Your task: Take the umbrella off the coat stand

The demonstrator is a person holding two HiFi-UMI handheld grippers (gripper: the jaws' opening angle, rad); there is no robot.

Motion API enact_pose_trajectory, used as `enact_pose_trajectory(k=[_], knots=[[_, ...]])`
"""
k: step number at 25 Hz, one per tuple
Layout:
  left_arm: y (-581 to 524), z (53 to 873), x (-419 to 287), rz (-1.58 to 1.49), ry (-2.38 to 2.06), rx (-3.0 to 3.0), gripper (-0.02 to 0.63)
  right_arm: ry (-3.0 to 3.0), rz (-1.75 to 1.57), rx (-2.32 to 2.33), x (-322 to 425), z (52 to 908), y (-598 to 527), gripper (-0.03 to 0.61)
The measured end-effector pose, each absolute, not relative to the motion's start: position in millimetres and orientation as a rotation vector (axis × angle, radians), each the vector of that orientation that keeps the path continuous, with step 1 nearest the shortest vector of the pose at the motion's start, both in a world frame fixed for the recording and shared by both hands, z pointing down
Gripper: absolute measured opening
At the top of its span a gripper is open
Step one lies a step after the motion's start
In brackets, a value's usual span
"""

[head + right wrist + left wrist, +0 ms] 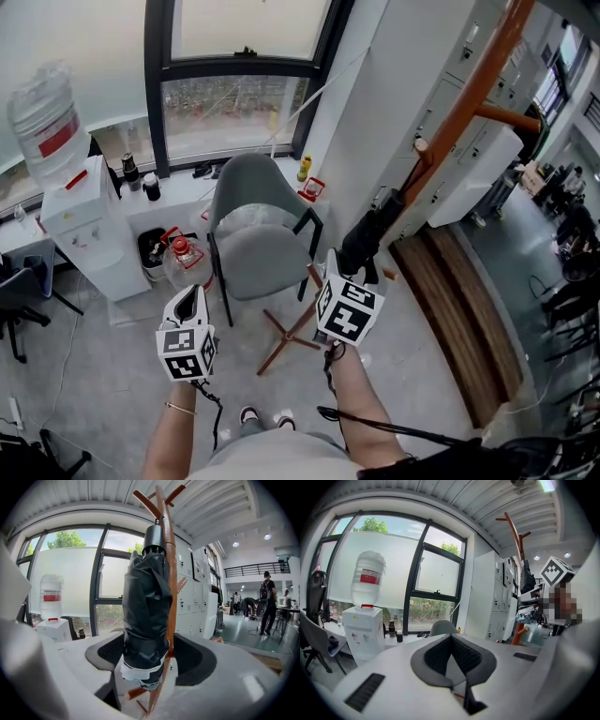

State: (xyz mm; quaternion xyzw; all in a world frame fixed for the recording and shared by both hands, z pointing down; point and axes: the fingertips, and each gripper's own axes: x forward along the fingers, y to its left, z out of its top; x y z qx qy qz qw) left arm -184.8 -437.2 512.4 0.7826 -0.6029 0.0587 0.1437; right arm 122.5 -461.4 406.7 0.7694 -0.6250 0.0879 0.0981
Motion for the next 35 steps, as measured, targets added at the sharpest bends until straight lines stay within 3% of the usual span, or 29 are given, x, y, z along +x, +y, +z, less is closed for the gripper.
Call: enact_pose_trajectory(k=[35], knots=[[-414.7, 504.2, -172.7, 0.184, -1.781, 2.242, 0.005, -1.960, 0.308, 2.197, 124.5, 408.4, -453.2, 0.218]])
